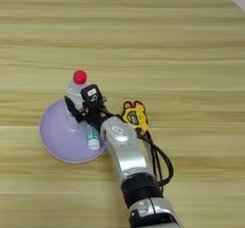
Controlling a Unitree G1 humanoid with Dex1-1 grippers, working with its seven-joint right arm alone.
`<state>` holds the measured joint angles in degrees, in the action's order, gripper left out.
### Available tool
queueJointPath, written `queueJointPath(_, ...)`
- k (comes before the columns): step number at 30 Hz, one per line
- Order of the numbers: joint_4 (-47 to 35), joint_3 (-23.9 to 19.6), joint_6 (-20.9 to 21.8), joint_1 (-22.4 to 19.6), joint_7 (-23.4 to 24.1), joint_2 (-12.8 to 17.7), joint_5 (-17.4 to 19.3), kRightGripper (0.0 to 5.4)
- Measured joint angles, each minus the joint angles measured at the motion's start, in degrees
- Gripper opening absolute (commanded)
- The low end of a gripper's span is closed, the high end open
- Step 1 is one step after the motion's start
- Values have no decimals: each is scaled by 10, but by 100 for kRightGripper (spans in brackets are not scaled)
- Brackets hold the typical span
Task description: Move the objects on the table
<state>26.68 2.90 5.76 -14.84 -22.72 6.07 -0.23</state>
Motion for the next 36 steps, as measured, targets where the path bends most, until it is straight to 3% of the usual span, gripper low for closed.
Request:
queueJointPath(12, -16, -42, -1, -2, 32, 15, 5, 315)
queueJointPath(27, -3, -105, 1, -32, 133, 52, -2, 314)
queueJointPath(36, 39, -129, 10, -49, 167, 70, -2, 314)
